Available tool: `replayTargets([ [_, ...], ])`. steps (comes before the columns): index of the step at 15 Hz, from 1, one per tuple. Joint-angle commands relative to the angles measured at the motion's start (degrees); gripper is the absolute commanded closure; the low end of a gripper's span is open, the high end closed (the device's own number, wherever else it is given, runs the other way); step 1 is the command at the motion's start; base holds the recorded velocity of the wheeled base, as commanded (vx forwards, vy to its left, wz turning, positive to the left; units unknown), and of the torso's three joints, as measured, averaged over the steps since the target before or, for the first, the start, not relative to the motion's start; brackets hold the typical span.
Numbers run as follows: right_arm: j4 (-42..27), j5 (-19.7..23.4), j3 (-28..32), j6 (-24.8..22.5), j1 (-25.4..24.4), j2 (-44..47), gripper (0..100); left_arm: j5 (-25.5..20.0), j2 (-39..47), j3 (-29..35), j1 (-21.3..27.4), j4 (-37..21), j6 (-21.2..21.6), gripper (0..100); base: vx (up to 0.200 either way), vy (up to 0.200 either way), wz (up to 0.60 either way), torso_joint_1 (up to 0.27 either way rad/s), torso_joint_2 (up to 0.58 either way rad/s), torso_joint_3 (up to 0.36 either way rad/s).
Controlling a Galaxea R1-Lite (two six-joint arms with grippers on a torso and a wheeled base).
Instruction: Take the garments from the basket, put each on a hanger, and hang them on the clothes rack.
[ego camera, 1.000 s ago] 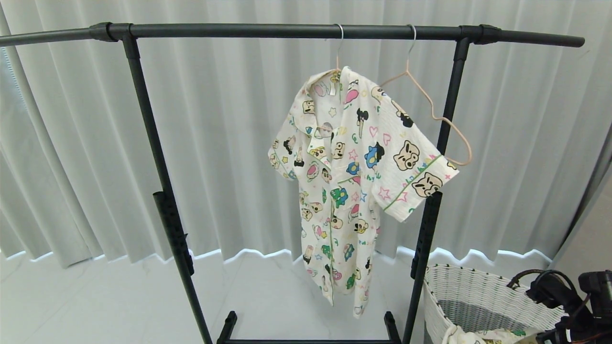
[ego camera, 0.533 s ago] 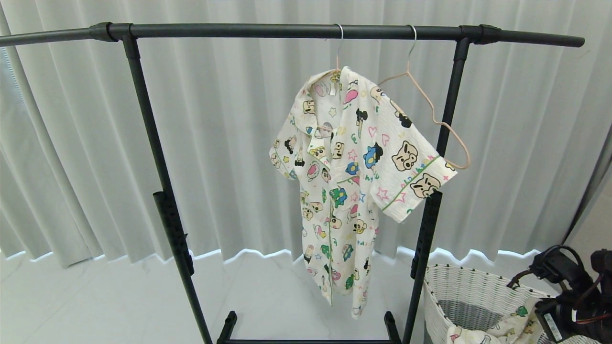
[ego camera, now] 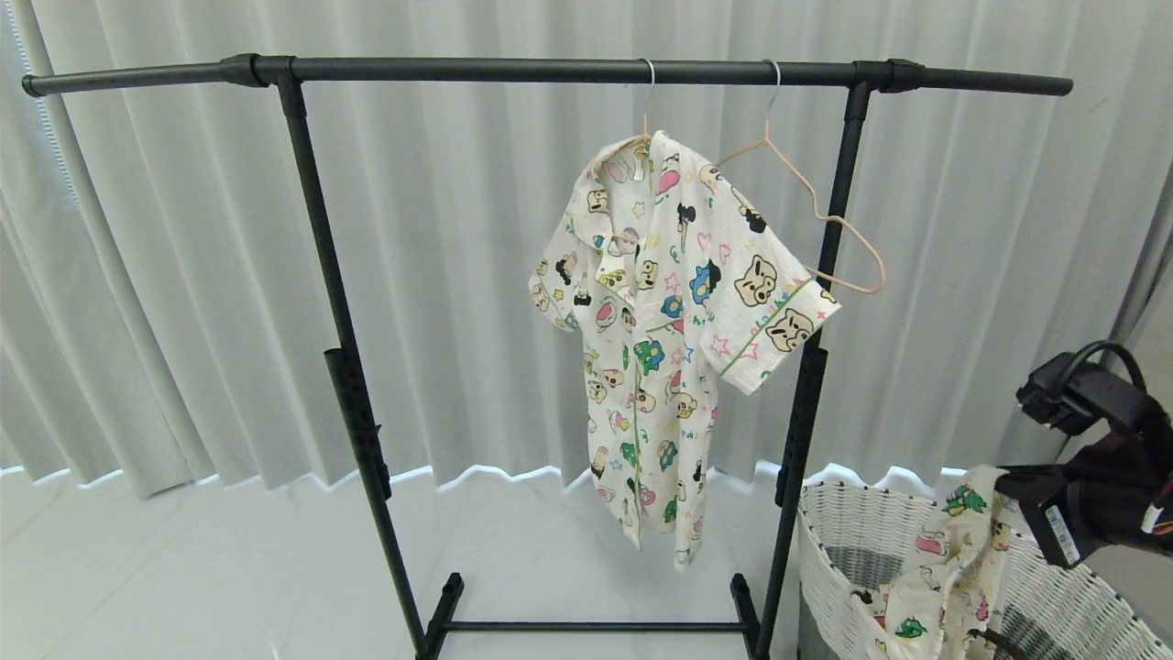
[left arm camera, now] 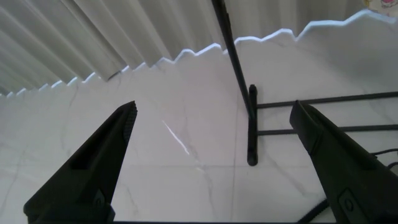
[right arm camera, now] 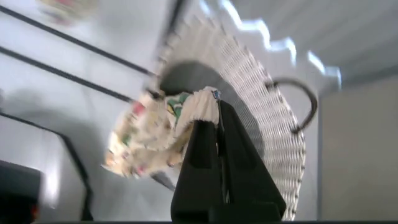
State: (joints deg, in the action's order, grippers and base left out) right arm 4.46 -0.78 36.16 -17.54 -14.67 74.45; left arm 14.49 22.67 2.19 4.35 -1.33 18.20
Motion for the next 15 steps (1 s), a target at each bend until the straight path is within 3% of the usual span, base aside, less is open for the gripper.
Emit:
replayTargets([
  [1, -2.26, -0.01, 4.27, 0.14, -4.23, -5.10, 100, 0.01, -0.53, -0.08, 0.04, 0.01, -0.10, 0, -0.200, 0.000, 0.00, -0.002, 0.00, 0.007],
  [4, -5.96, -0.01, 7.26, 0.49, -8.27, -6.95, 100, -0.08, -0.97, 0.00, 0.04, 0.01, -0.10, 0, -0.200, 0.000, 0.00, 0.002, 0.00, 0.001],
  [9, -6.66, -0.19, 10.07, 6.91, -22.95, -6.86, 100, 0.01, -3.43, 0.00, 0.04, 0.01, -0.01, 0, -0.200, 0.000, 0.00, 0.000, 0.00, 0.000],
  [13, -6.31, -0.36, 11.74, 9.37, -28.84, -5.19, 100, -0.08, -5.18, -0.08, 0.04, 0.01, -0.01, 0, 0.000, 0.000, 0.00, 0.000, 0.00, 0.000],
  [15, -2.97, -0.45, 15.79, 12.18, -32.36, -0.97, 100, -0.17, -6.24, -0.08, 0.13, 0.01, -0.01, 0, 0.000, 0.000, 0.00, 0.000, 0.00, 0.000],
])
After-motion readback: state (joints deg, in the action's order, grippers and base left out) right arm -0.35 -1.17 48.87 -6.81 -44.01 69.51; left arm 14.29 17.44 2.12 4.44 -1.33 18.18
